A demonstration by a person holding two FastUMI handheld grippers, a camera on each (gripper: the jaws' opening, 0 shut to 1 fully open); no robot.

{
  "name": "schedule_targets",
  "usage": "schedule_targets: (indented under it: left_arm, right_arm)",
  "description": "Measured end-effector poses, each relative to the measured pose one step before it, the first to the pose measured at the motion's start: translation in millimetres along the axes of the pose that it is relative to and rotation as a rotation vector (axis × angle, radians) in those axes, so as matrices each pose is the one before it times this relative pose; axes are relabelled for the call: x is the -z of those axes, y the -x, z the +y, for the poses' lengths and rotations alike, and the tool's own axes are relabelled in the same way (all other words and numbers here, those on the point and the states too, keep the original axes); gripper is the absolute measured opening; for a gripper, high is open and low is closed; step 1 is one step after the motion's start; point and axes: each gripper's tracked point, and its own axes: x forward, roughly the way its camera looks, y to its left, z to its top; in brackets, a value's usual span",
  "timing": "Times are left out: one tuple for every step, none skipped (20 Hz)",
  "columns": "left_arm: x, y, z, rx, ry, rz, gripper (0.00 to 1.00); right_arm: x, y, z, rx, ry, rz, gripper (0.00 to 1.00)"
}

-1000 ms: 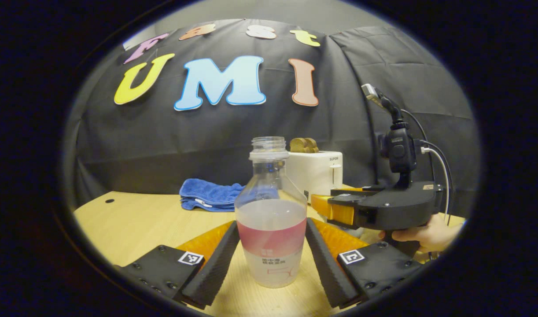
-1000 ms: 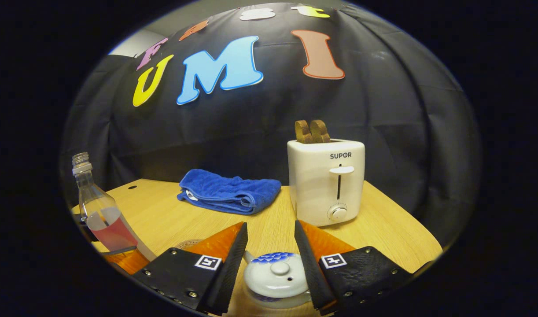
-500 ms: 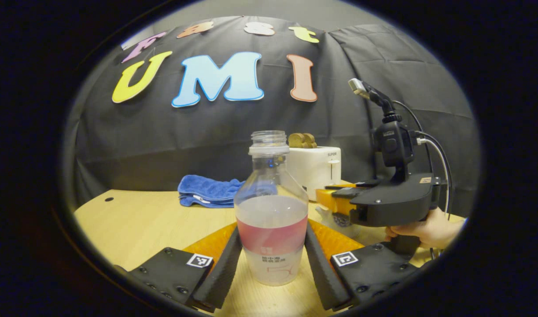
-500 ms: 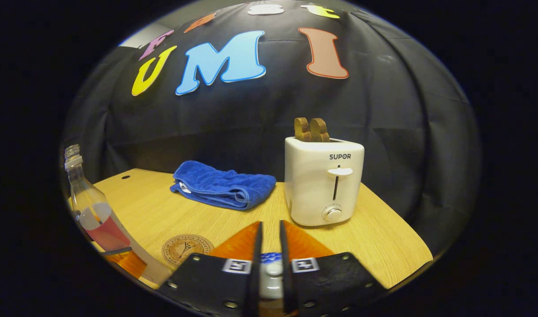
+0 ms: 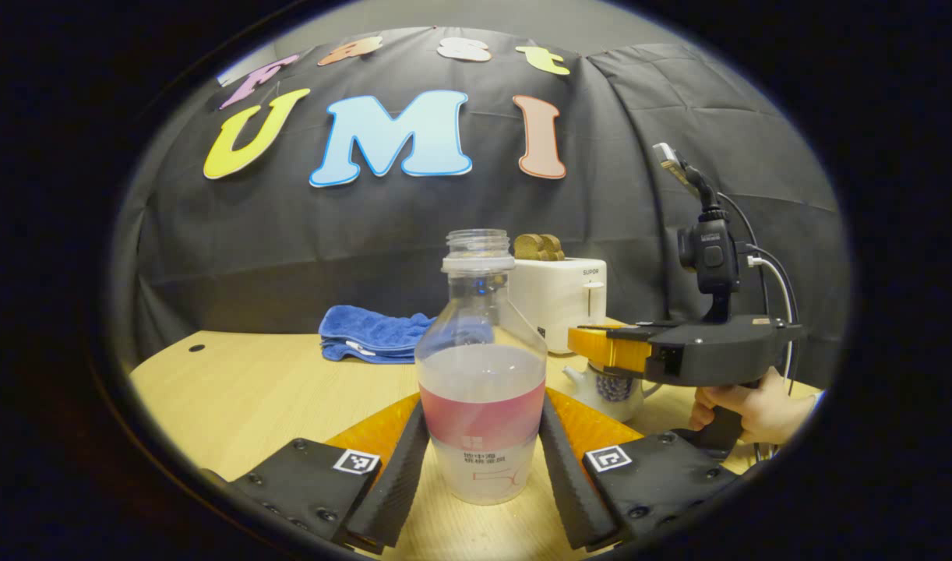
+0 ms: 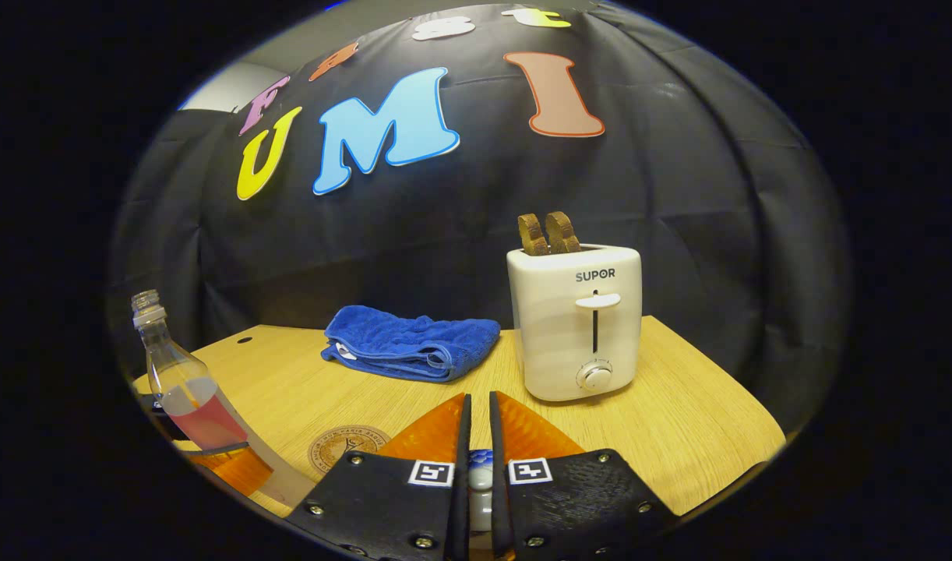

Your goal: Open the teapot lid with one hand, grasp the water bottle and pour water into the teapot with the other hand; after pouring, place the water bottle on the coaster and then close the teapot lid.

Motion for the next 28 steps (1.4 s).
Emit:
schedule_targets:
  left_arm:
    - [-0.27,0.67,0.54,0.00143,0.00507,-0.00199,0.87]
    - [-0.67,-0.40,-0.79,0.00438,0.00022,-0.00600,0.87]
    - [-0.93,-1.31,-1.17,0.00699,-0.00141,-0.00173,0.87]
    - [1.07,-0.93,0.16,0.00611,-0.00127,-0.00102,0.87]
    - [-1.57,-0.14,-0.62,0.00928,-0.00586,0.00534,0.87]
    - [0.48,-0.68,1.61,-0.00380,0.00020,0.00833,0.87]
    - [0.57,-0.42,0.03,0.01037,-0.00362,0.01518,0.87]
    - [-1.86,-0.94,-0.18,0.00169,-0.00668,0.00532,0.87]
    - [-1.84,-2.76,1.22,0.00649,-0.00775,0.01294,0.86]
    - [-0.04,-1.63,1.17,0.00677,-0.01355,0.02020,0.84]
    - [2.86,-0.77,1.71,0.00127,-0.01830,0.02615,0.84]
    - [-1.75,-3.21,2.05,0.00281,-0.02191,0.02261,0.84]
    - [-2.71,-4.34,-1.12,0.00841,-0.03444,0.01865,0.84]
    - [-1.04,-0.90,1.55,0.00398,-0.04917,0.01923,0.84]
    - [-2.93,-0.61,2.20,0.00348,-0.04959,0.01695,0.82]
    - [-2.32,0.42,-1.43,0.01553,-0.04199,0.02180,0.81]
    - [-4.06,-2.09,-0.88,0.01103,-0.04413,0.01796,0.82]
    - [-2.81,-0.66,1.22,0.00174,-0.05516,0.02067,0.82]
    - [-3.39,-0.99,0.51,0.00156,-0.06511,0.01781,0.82]
    - [-3.25,-0.49,-0.20,-0.00133,-0.06393,0.01573,0.82]
    - [-3.18,-0.72,-1.08,0.00484,-0.06129,0.01685,0.82]
    - [-2.77,-4.29,-1.81,0.00384,-0.06072,0.01546,0.82]
    - [-1.61,-4.66,-1.95,0.00637,-0.06528,0.02022,0.82]
    - [-0.21,-5.15,-0.82,0.00403,-0.06614,0.01714,0.82]
    - [-3.56,-5.11,-3.30,0.00296,-0.06053,0.01320,0.82]
    - [-0.76,-0.52,-3.53,0.00870,-0.05732,0.02162,0.82]
    - [-2.48,-2.54,-3.10,0.00544,-0.05331,0.01617,0.82]
    - [-1.12,-2.16,-0.27,0.00359,-0.05032,0.01657,0.82]
  right_arm:
    - [-3.13,1.19,0.46,-0.00435,-0.00917,-0.00528,0.11]
    - [-2.95,1.12,-0.03,-0.00205,-0.00576,-0.01067,0.11]
    - [-3.01,0.86,0.36,-0.00251,-0.00151,-0.01071,0.11]
    - [-3.97,1.70,1.51,-0.00340,0.00092,-0.01339,0.11]
    - [-6.14,1.86,1.20,-0.00360,0.00210,-0.01824,0.11]
    - [-4.69,2.42,1.40,-0.00183,0.00499,-0.01277,0.11]
    - [-5.31,2.03,0.06,0.00202,0.00729,-0.01237,0.11]
    - [-3.22,1.91,-1.12,0.00518,0.01130,-0.00583,0.11]
    - [-2.87,2.84,-2.22,0.00696,0.01157,-0.00396,0.11]
    - [-1.67,3.03,-3.00,0.00610,0.00984,-0.00165,0.11]
    - [-2.36,3.08,-3.32,0.00531,0.00501,-0.00252,0.11]
    - [0.63,2.63,-3.50,0.00640,0.00222,0.00552,0.11]
    - [-0.32,3.11,-4.05,0.00375,-0.00511,0.00396,0.11]
    - [-0.39,2.58,-3.47,0.00242,-0.00553,0.00524,0.11]
    - [-0.80,3.19,-3.75,0.00122,-0.00601,0.00542,0.11]
    - [1.94,2.52,-5.27,0.00570,-0.00017,0.01049,0.11]
    - [0.14,3.66,-5.06,0.00545,-0.00142,0.00533,0.11]
    - [0.85,2.08,-4.83,0.00584,-0.00303,0.00770,0.11]
    - [1.22,2.65,-5.60,0.00702,-0.00767,0.00631,0.11]
    - [0.84,1.77,-5.25,0.00449,-0.01126,0.00153,0.11]
    - [1.55,0.67,-5.93,0.00620,-0.01148,0.00317,0.11]
    - [2.79,-0.22,-7.87,0.01169,-0.01014,0.00394,0.11]
    - [3.38,-0.55,-8.46,0.01423,-0.01004,0.01292,0.11]
    - [2.48,-0.15,-8.58,0.01408,-0.01611,0.00712,0.11]
    - [1.35,0.05,-8.77,0.01775,-0.01740,0.00720,0.11]
    - [2.14,-0.37,-7.11,0.01269,-0.01695,0.00425,0.11]
    - [1.66,-0.54,-5.06,0.01110,-0.00728,0.00573,0.11]
    - [2.33,-0.96,-6.11,0.01633,0.00299,0.00032,0.11]
